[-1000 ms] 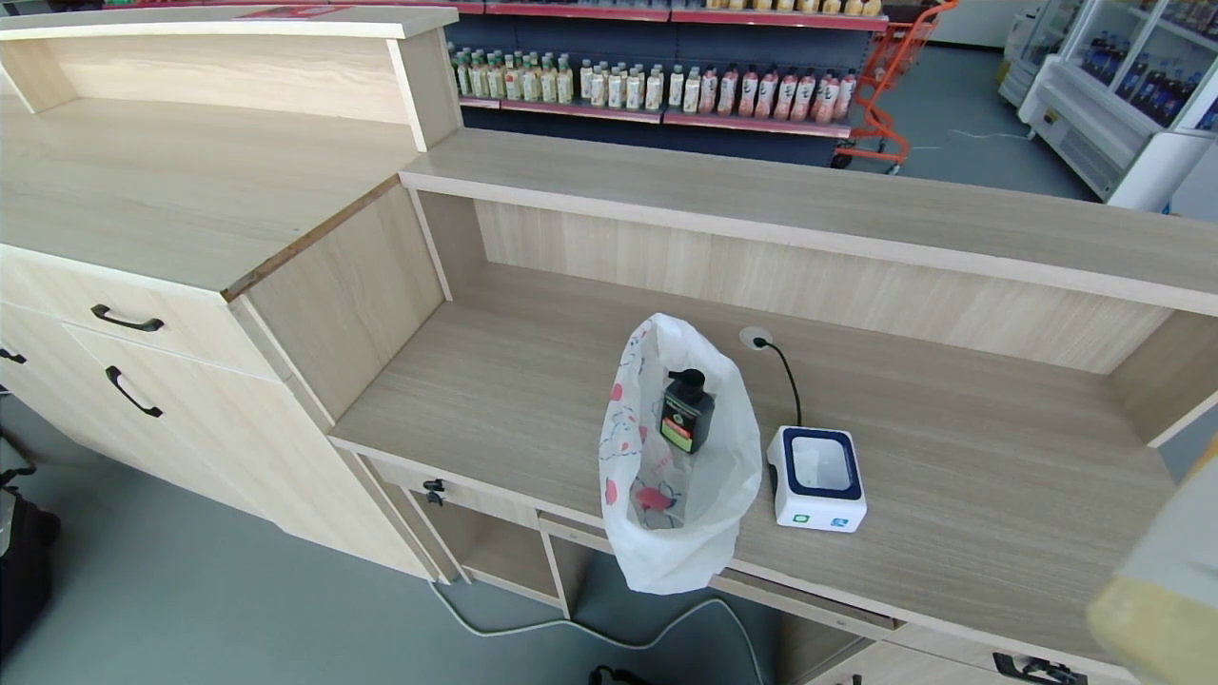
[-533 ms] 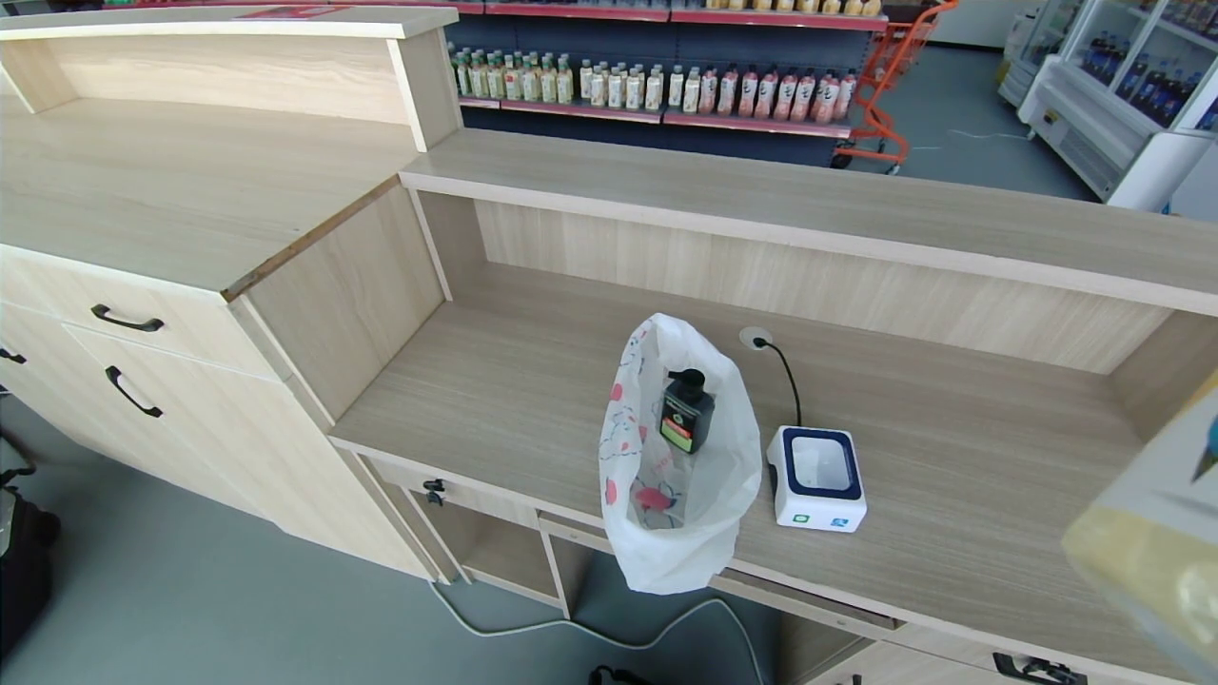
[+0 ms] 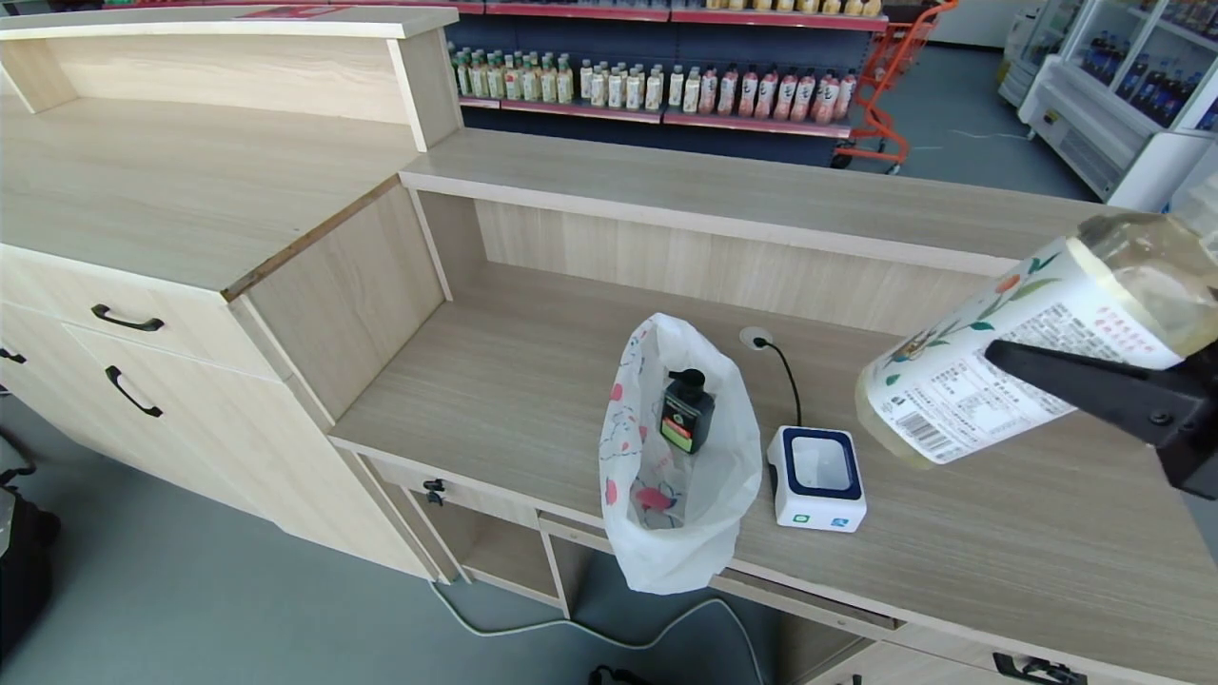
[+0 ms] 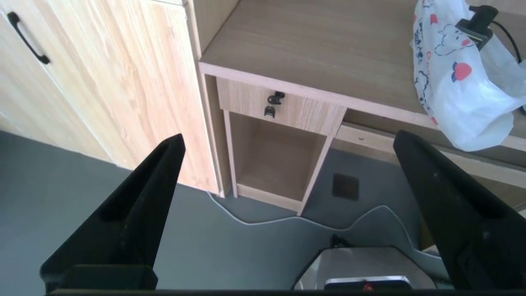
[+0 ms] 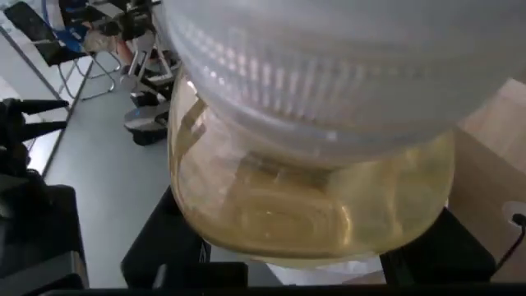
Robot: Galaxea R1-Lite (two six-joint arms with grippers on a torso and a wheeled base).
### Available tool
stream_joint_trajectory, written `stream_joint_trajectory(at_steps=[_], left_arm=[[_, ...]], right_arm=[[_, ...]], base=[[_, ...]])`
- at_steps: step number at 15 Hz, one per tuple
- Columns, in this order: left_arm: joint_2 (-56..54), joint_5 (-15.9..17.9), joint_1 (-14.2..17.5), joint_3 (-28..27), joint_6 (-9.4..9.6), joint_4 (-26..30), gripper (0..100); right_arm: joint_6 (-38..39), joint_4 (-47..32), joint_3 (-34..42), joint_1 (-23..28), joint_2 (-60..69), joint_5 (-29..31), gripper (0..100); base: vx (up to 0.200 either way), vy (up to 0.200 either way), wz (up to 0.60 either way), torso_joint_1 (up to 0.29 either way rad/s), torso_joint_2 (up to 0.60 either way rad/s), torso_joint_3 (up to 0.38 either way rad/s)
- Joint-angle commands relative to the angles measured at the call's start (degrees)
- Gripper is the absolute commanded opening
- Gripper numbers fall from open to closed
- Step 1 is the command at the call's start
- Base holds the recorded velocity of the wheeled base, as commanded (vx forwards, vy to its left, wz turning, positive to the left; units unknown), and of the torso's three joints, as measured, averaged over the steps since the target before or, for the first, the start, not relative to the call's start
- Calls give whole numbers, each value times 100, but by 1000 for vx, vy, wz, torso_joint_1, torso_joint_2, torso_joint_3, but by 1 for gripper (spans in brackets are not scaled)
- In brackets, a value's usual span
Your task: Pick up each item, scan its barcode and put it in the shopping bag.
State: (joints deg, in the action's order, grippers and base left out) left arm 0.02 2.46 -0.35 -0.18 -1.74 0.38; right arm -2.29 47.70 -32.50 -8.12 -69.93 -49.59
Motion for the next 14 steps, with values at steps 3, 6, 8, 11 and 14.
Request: stream_joint_trajectory(at_steps=[3, 6, 8, 11, 14], left_arm=[[-2, 0, 0, 1, -1, -3, 100], [-2, 0, 0, 1, -1, 6, 100], [-2, -9, 0, 1, -1, -3, 100], [-2, 0, 0, 1, -1, 6, 100], [-2, 0, 0, 1, -1, 6, 100]], right_arm=[[-2091, 732, 42, 557, -1700, 11, 0], [-3770, 987, -37, 610, -2508, 28, 0], [-4701, 969, -125, 759, -2913, 55, 0], [-5783, 1013, -222, 891, -3405, 46, 0], [-6556, 1031, -556, 970, -3906, 20, 0]], base=[[0, 0, 0, 0, 0, 0], [0, 0, 0, 0, 0, 0], [0, 0, 0, 0, 0, 0], [0, 0, 0, 0, 0, 0], [0, 0, 0, 0, 0, 0]])
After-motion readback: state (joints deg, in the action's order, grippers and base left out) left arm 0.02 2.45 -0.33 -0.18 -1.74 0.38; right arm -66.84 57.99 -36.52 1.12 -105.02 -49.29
